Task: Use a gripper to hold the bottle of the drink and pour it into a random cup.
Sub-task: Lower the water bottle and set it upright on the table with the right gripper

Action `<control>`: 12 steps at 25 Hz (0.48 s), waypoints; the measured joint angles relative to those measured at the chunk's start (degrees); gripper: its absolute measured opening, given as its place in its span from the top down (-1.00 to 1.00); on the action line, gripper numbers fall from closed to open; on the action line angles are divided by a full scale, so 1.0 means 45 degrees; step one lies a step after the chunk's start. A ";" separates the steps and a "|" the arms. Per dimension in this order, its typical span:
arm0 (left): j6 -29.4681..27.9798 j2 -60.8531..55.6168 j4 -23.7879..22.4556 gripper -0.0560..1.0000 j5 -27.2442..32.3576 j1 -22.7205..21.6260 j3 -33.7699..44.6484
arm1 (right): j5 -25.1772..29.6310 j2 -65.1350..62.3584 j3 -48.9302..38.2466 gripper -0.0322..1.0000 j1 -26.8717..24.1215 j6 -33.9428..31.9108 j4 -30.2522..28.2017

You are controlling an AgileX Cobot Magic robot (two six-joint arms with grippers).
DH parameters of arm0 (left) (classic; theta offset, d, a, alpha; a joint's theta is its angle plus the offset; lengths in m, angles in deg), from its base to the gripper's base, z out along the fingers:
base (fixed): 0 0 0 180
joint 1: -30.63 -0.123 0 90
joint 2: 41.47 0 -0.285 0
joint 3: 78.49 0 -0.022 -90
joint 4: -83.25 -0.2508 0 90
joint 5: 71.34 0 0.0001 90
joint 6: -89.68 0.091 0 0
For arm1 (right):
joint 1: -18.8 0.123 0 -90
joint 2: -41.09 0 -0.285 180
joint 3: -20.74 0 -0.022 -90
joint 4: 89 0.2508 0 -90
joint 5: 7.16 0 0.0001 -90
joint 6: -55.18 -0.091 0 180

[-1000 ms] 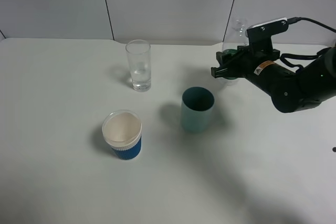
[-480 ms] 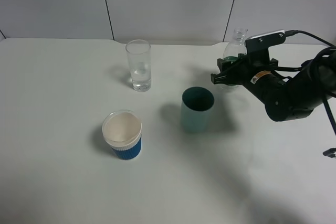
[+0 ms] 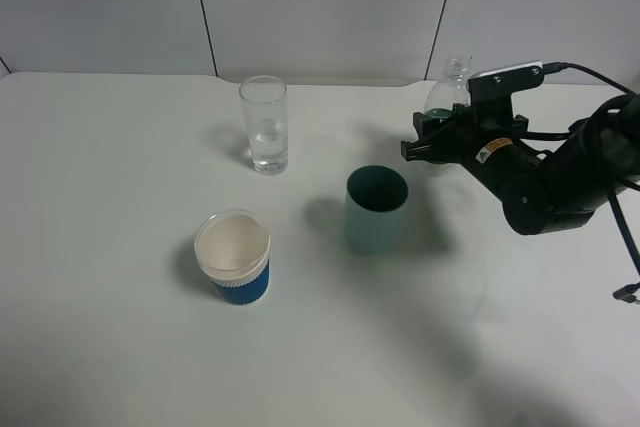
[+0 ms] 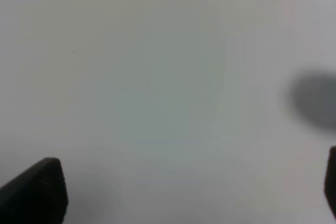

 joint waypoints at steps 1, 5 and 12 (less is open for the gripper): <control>0.0000 0.0000 0.0000 -0.99 0.0000 0.0000 0.0000 | -0.0043 0.0000 0.0000 -0.15 0.0000 0.0000 -0.0015; 0.0000 0.0000 0.0000 -0.99 0.0000 0.0000 0.0000 | -0.0063 0.0000 0.0000 -0.18 0.0000 -0.0012 -0.0022; 0.0000 0.0000 0.0000 -0.99 0.0000 0.0000 0.0000 | -0.0097 0.0000 0.0000 -0.41 0.0000 -0.0012 -0.0013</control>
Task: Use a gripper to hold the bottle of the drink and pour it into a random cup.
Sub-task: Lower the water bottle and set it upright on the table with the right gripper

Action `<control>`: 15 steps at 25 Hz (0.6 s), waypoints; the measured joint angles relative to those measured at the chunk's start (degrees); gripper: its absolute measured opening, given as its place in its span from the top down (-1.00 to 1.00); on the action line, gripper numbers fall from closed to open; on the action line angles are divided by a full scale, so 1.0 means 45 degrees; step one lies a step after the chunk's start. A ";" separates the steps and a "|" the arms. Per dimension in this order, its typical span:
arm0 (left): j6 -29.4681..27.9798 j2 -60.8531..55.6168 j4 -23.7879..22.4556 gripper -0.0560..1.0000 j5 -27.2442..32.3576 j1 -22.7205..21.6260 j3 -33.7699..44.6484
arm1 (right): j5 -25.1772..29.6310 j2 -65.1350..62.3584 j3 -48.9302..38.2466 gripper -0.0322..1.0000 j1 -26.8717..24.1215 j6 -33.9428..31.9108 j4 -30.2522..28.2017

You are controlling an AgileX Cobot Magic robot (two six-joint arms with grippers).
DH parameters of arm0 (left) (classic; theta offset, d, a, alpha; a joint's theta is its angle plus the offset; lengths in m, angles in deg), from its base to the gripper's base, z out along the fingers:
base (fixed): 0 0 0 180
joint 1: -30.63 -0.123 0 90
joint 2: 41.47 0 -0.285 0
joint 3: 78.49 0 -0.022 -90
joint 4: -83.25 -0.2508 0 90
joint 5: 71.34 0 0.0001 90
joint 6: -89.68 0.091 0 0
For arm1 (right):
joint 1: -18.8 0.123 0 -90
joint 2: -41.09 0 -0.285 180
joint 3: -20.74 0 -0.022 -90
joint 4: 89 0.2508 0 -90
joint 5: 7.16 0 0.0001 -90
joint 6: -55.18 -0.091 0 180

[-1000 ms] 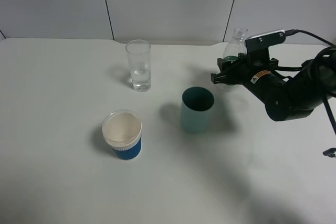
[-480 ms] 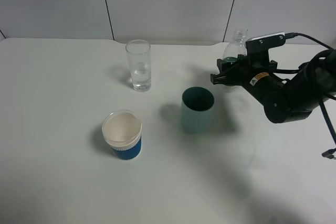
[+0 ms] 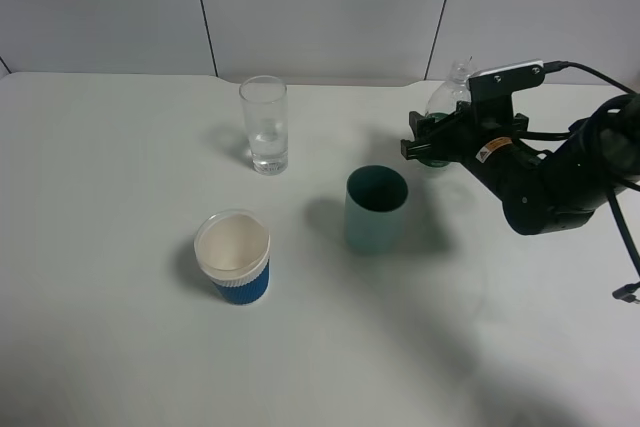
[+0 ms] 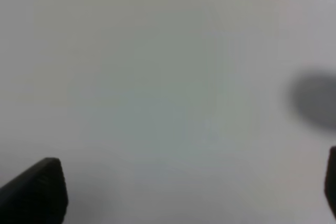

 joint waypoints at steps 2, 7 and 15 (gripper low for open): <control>0.0000 0.0000 0.0000 -0.99 0.0000 0.0000 0.0000 | -0.0109 0.0000 0.0000 -0.51 0.0000 0.0000 0.0068; 0.0000 0.0000 0.0000 -0.99 0.0000 0.0000 0.0000 | -0.0439 0.0000 0.0000 -0.66 0.0000 0.0000 0.0302; 0.0000 0.0000 0.0000 -0.99 0.0000 0.0000 0.0000 | -0.0638 0.0000 0.0000 -0.68 0.0000 0.0000 0.0289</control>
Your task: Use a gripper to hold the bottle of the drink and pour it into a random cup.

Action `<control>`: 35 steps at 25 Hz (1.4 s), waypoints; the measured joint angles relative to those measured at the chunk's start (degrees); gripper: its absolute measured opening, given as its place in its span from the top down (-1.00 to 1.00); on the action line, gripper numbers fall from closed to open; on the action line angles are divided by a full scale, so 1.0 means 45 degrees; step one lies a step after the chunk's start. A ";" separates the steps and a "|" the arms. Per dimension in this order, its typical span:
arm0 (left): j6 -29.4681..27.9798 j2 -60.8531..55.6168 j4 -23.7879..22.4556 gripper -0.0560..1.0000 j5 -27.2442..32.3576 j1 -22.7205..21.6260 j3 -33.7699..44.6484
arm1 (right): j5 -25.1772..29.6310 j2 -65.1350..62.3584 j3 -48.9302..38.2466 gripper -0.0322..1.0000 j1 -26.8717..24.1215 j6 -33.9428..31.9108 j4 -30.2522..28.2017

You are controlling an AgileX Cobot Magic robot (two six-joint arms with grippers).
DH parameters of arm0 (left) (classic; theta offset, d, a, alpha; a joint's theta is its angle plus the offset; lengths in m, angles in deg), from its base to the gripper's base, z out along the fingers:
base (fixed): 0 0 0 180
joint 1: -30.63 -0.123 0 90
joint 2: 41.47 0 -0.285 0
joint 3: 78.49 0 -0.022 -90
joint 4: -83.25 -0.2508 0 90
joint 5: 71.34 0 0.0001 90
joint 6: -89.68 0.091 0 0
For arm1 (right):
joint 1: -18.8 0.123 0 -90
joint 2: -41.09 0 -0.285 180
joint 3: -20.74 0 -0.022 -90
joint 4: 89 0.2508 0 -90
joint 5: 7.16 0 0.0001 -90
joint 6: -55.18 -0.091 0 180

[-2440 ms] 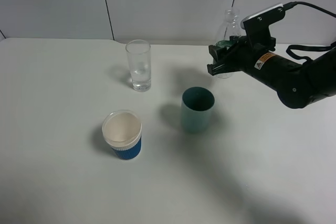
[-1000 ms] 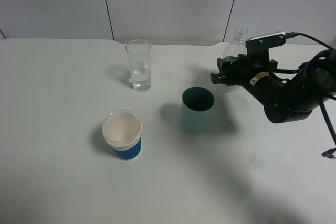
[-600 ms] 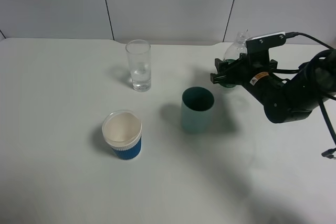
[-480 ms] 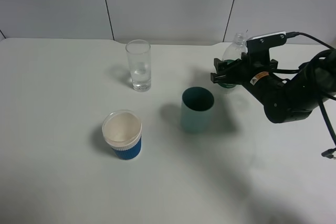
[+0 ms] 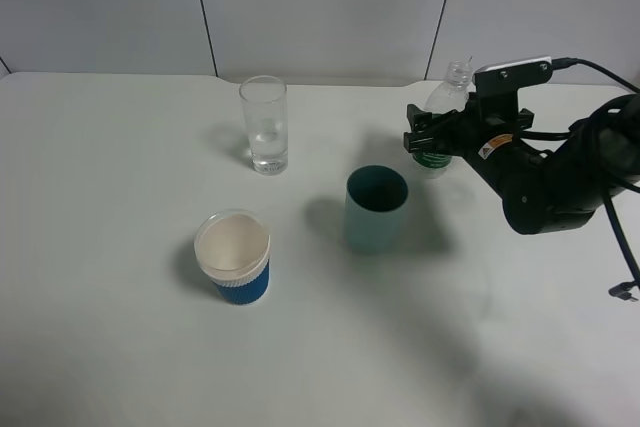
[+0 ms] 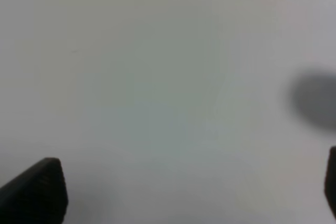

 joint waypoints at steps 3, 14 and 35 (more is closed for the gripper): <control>0.0000 0.0000 0.0000 -0.99 0.0000 0.0000 0.0000 | 0.0000 0.0000 0.0000 -0.68 0.0000 0.0000 -0.0093; 0.0000 0.0000 0.0000 -0.99 0.0000 0.0000 0.0000 | 0.0603 -0.1132 -0.0012 -0.68 0.0000 0.0000 -0.0349; 0.0000 0.0000 0.0000 -0.99 0.0000 0.0000 0.0000 | 0.3410 -0.6496 -0.0058 -0.68 0.0000 0.1173 0.0124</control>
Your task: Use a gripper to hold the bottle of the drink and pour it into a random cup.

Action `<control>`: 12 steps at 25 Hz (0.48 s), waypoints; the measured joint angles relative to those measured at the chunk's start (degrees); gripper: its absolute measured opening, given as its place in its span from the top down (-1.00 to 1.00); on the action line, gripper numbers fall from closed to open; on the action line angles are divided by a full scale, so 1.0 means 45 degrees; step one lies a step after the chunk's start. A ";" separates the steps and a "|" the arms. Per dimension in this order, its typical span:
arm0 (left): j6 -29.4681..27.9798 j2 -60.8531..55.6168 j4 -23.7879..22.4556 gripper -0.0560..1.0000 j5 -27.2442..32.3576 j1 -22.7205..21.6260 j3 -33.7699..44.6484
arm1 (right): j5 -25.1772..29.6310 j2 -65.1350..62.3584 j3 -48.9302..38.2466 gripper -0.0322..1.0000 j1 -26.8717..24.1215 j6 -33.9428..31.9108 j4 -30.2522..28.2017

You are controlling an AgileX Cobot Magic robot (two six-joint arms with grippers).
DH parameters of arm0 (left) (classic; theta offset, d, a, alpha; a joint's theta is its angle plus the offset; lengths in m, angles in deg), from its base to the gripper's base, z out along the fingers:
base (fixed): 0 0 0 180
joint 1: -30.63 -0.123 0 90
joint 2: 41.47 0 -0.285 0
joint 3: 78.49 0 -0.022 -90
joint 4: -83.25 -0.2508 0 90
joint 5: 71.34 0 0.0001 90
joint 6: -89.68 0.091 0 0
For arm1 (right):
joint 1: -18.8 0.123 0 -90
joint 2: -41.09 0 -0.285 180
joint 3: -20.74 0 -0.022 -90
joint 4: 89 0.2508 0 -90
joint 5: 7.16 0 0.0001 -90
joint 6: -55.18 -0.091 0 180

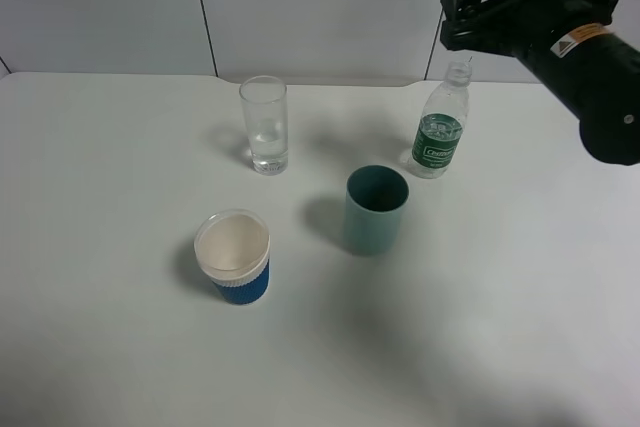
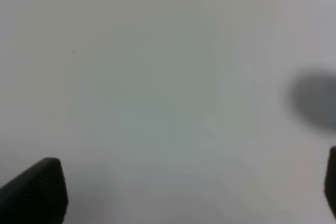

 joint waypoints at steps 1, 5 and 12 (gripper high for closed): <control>0.0000 0.0000 0.0000 -0.99 0.0000 0.0000 0.0000 | 0.0334 -0.0326 0.0000 -0.68 0.0000 0.0267 0.0134; 0.0000 0.0000 0.0000 -0.99 0.0000 0.0000 0.0000 | 0.1516 -0.1831 0.0000 -0.68 -0.0152 0.1128 0.0611; 0.0000 0.0000 0.0000 -0.99 0.0000 0.0000 0.0000 | 0.2919 -0.4627 0.0000 -0.68 -0.0273 0.2288 0.0884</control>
